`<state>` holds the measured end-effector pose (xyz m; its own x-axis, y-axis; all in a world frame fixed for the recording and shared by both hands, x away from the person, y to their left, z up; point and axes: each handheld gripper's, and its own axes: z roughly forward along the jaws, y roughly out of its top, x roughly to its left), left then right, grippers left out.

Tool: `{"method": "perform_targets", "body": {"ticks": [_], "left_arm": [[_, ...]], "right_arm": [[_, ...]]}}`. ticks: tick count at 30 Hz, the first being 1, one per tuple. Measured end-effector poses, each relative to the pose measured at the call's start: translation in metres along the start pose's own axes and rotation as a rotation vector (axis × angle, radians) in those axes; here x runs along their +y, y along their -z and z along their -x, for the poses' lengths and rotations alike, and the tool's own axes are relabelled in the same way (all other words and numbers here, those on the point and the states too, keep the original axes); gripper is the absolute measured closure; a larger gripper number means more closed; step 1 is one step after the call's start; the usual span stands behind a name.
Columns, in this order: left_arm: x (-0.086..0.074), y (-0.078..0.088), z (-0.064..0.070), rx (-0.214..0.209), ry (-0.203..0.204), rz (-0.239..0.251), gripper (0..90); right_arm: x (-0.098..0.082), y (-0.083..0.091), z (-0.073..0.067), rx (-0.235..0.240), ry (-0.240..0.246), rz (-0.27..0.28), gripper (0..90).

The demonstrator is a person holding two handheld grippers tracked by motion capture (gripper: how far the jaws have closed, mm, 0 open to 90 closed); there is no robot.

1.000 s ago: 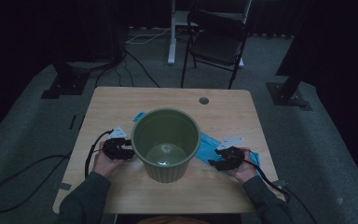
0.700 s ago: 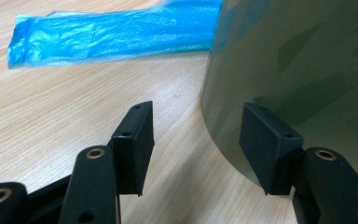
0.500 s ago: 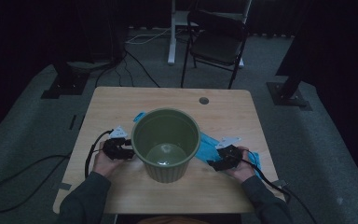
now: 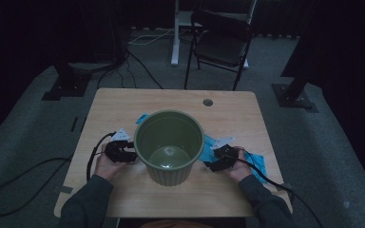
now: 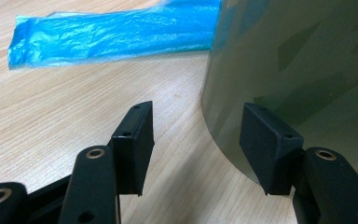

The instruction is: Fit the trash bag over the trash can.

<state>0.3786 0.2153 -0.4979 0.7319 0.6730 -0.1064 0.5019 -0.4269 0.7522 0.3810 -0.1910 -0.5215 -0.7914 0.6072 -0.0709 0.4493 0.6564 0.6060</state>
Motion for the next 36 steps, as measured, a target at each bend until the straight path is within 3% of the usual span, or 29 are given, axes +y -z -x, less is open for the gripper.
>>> {"method": "perform_targets", "body": {"ticks": [12,16,22,23,27,31,36], "left_arm": [[0.000,0.000,0.000,-0.003,-0.002,0.000,44.9],[0.000,0.000,0.000,-0.003,0.001,0.001,45.1],[0.000,0.001,-0.002,-0.025,0.015,0.000,45.6],[0.000,0.001,-0.002,-0.025,0.015,0.000,46.0],[0.000,0.002,-0.003,-0.042,0.026,0.004,46.8],[-0.001,0.003,-0.004,-0.056,0.034,0.004,47.1],[-0.003,0.007,-0.005,-0.061,0.037,0.009,47.4]], "right_arm": [[0.007,-0.015,0.012,-0.001,-0.030,-0.044,29.9],[0.009,-0.016,0.021,0.018,-0.085,-0.050,40.0],[0.011,-0.015,0.032,-0.009,-0.129,-0.059,63.7],[0.011,-0.015,0.032,-0.009,-0.129,-0.059,63.7],[0.011,-0.014,0.038,-0.041,-0.151,-0.067,86.5],[0.011,-0.013,0.042,-0.042,-0.155,-0.072,89.5],[0.015,0.001,0.048,-0.011,-0.186,-0.011,89.6]]}}
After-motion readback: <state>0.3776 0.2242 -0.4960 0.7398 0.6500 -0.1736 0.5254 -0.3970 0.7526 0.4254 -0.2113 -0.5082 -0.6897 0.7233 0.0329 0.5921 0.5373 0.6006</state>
